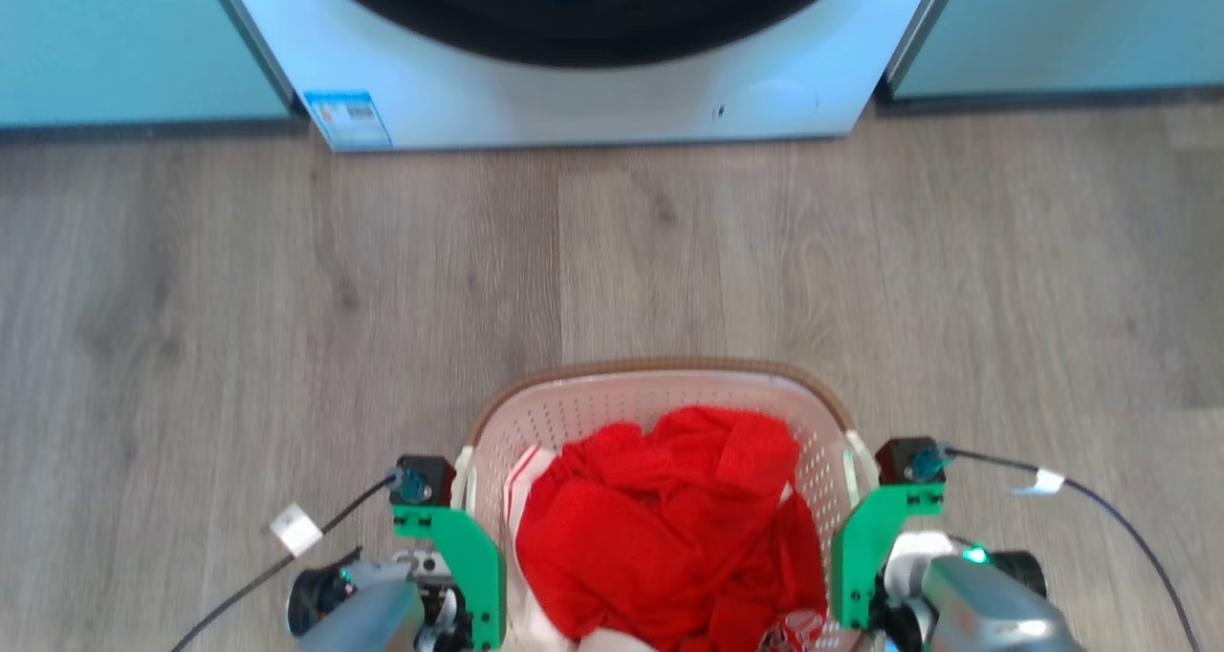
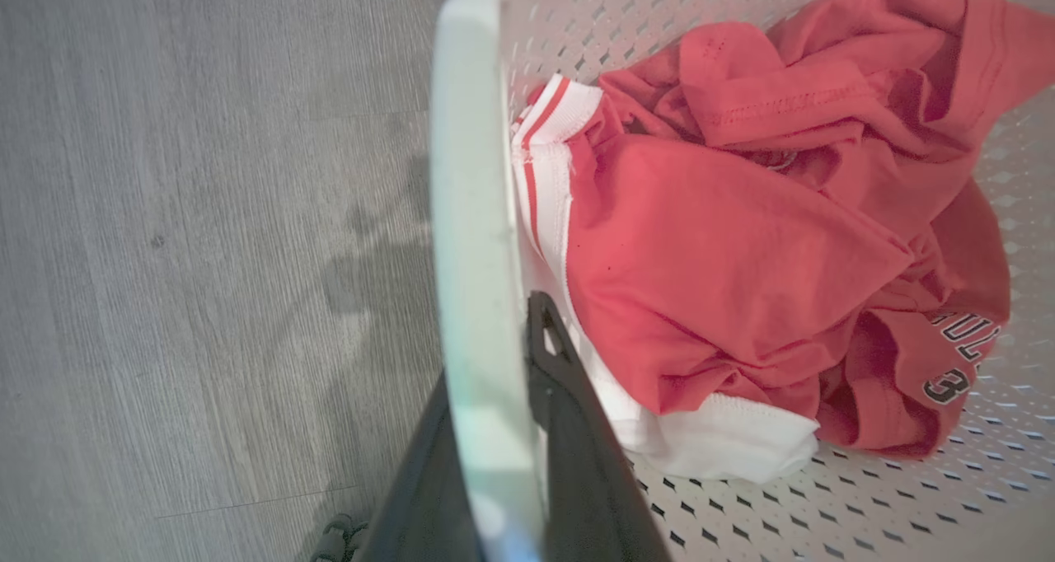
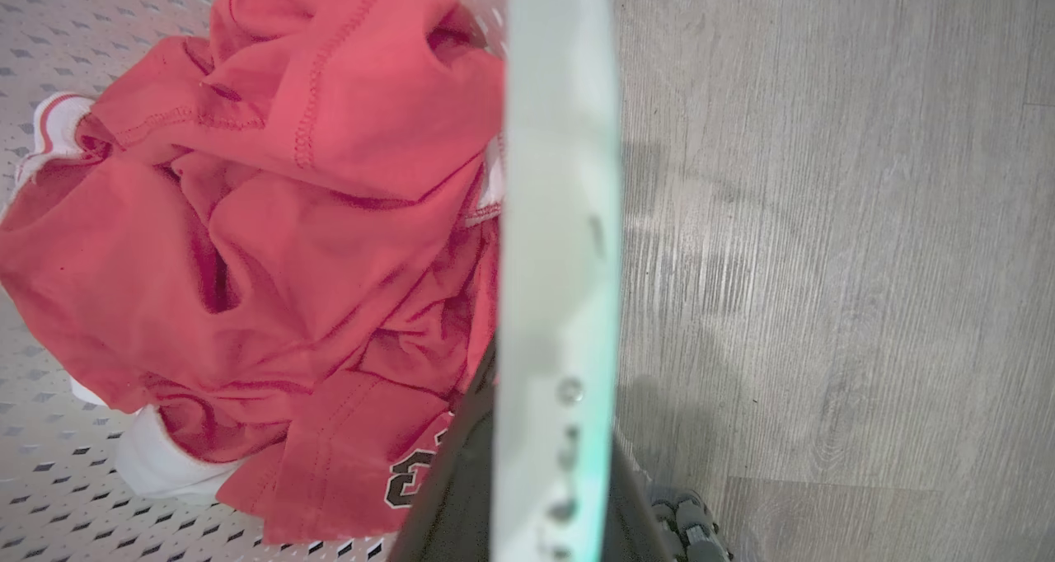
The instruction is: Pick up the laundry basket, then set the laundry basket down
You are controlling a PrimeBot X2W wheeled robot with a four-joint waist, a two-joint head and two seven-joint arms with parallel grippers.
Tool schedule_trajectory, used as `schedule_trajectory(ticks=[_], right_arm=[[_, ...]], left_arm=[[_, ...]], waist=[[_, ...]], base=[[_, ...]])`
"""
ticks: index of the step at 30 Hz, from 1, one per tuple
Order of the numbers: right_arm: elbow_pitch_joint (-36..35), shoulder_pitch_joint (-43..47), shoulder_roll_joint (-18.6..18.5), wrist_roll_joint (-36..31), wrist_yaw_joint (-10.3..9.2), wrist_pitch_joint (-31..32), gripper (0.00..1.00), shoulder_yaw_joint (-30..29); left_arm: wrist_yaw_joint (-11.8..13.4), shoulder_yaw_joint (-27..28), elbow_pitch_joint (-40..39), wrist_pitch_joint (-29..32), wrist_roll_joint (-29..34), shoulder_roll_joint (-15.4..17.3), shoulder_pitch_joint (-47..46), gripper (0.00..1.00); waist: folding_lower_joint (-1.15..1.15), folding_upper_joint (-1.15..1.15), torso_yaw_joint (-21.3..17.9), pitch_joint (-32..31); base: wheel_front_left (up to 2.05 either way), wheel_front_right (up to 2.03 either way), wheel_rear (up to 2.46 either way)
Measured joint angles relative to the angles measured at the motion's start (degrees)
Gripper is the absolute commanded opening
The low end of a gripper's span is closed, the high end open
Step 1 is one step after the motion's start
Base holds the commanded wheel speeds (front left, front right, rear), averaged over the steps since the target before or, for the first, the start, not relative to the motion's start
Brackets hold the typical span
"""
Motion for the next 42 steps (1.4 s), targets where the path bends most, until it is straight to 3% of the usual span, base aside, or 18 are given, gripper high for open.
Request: schedule_trajectory(ticks=[18, 42], right_arm=[[0.07, 5.2, 0.04, 4.43, 0.0, 1.77, 0.0, 6.72], [0.6, 5.19, 0.03, 9.09, 0.0, 2.68, 0.0, 11.49]], left_arm=[[-0.01, -3.12, 1.0, 1.34, -4.39, 0.09, 5.75, 0.0], [-0.01, -5.93, 1.63, 1.85, -7.21, 0.26, 5.78, 0.0]], waist=[[0.0, 0.0, -0.64, -12.68], [0.0, -0.01, -0.84, -13.29]], base=[[0.0, 0.0, 0.0], [0.0, 0.0, 0.0]])
